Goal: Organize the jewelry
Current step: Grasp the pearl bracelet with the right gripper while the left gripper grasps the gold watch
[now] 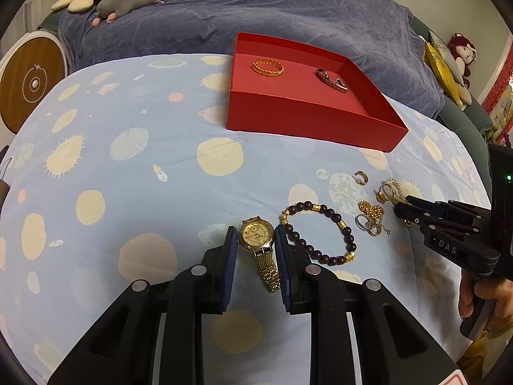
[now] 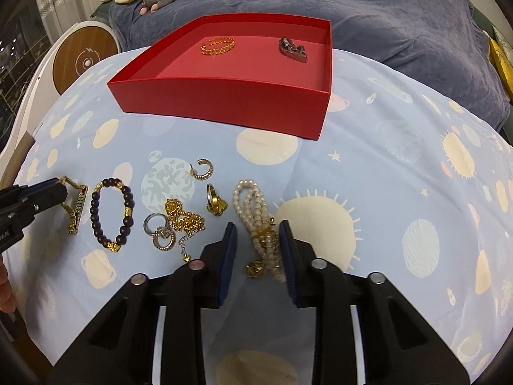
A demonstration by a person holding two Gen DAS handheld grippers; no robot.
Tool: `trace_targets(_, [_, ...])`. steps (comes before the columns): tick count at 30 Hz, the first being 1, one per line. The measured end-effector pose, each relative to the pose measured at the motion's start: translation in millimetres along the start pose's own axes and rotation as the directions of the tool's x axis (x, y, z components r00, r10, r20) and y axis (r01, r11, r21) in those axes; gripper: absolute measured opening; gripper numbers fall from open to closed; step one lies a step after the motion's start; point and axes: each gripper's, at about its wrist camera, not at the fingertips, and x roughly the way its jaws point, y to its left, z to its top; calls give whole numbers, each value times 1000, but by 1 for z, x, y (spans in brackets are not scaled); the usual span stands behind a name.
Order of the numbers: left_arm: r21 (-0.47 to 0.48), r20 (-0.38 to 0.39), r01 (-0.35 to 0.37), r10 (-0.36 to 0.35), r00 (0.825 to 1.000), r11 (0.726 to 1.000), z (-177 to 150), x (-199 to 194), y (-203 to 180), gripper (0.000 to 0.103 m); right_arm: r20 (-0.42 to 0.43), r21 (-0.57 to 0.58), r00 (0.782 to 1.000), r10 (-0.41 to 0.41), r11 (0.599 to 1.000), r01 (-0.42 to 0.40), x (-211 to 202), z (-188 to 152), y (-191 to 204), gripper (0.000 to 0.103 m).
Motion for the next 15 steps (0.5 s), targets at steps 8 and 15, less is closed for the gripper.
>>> trace_targets(8, [8, 14, 9, -9, 1000, 1000, 5, -4, -5, 20, 36, 56, 999, 10, 998, -12, -18, 0, -10, 15])
trace_targets(15, [9, 57, 36, -37, 998, 999, 19, -15, -17, 20, 112, 82, 993, 26, 996, -36, -42, 12, -8, 15])
